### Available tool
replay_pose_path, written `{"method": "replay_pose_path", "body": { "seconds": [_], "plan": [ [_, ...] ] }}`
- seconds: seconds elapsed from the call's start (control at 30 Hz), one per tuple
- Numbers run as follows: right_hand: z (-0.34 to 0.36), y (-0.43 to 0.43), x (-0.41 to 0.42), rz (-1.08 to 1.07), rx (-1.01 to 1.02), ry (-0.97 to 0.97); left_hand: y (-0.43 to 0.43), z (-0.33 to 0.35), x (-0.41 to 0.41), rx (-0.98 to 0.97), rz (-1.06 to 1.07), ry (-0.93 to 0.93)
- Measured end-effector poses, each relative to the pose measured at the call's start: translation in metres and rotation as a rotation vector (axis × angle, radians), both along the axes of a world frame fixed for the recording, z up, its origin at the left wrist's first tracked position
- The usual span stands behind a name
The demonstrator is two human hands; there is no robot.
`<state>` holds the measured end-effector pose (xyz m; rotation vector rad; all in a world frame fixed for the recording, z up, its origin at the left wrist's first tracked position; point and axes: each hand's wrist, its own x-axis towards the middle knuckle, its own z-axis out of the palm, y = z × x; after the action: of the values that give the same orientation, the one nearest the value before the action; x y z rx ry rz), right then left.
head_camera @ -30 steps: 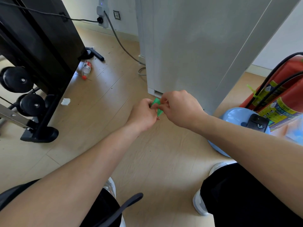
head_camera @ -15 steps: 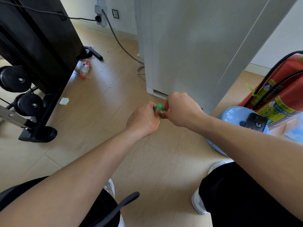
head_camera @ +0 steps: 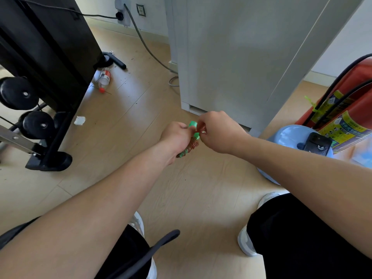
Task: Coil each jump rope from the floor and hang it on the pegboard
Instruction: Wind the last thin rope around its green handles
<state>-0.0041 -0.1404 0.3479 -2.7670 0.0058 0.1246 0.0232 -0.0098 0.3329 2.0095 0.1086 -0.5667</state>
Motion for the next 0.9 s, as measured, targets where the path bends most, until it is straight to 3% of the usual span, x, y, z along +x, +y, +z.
{"method": "replay_pose_path", "body": {
  "seconds": [0.17,0.27,0.37,0.67,0.9],
  "plan": [
    [-0.003,-0.003,0.003,-0.063,0.12,-0.032,0.009,0.0,0.006,-0.083,-0.013,-0.077],
    [-0.004,-0.006,0.006,-0.059,0.087,-0.041,0.017,0.007,0.01,-0.163,-0.168,-0.001],
    [-0.004,-0.008,0.007,-0.027,0.073,0.004,0.023,0.004,0.009,-0.121,-0.27,-0.02],
    [-0.007,0.012,-0.001,0.15,-0.036,0.138,0.023,-0.016,0.006,0.167,-0.183,-0.099],
    [0.004,0.003,-0.004,0.044,0.146,0.133,0.029,-0.012,0.016,0.075,-0.098,-0.121]
  ]
}}
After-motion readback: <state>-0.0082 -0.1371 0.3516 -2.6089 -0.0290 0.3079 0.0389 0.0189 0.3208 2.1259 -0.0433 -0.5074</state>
